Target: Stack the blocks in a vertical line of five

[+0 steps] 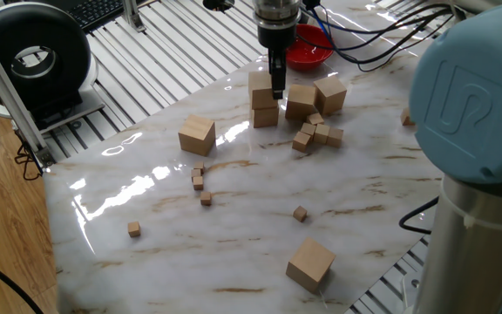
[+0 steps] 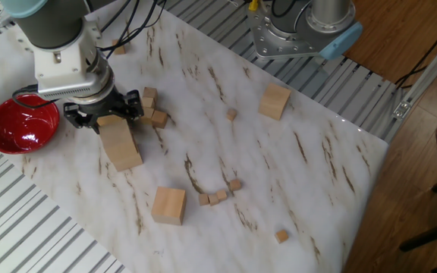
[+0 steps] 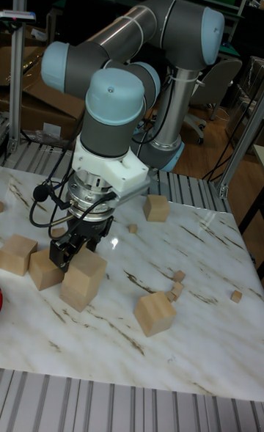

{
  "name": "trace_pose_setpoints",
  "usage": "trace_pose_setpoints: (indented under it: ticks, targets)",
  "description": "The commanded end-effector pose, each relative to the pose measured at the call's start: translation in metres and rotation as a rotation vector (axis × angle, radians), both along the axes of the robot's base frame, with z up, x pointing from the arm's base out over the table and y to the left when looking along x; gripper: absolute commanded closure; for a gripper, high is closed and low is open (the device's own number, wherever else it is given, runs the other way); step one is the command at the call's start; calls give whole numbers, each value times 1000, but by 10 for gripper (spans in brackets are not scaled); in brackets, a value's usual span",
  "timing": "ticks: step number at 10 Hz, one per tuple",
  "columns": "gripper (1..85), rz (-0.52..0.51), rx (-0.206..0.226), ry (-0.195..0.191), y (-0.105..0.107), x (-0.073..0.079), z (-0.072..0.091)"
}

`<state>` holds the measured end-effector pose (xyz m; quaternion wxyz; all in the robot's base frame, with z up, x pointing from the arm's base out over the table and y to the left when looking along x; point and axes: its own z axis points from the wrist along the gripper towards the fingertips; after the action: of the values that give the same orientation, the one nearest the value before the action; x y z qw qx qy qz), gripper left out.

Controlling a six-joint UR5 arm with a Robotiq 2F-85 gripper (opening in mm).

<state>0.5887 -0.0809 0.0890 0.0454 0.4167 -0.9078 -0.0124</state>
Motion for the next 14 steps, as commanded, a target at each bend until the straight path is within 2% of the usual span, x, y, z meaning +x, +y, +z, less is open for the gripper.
trace_pose_setpoints:
  ticks: [1, 4, 7, 9, 11, 12, 13, 14]
  targets:
    - [153, -8, 15, 3, 1, -2, 3]
    - [147, -4, 27, -2, -3, -5, 7]
    - [140, 35, 3, -23, -17, -4, 5]
    - [140, 41, 10, -32, -24, -7, 3]
    - [143, 62, -10, -60, -36, -4, -1]
    - [143, 79, 3, -83, -39, -1, -7]
    - [43, 108, -13, -54, -50, -13, -11]
    - [7, 111, -53, -59, -62, -13, -9]
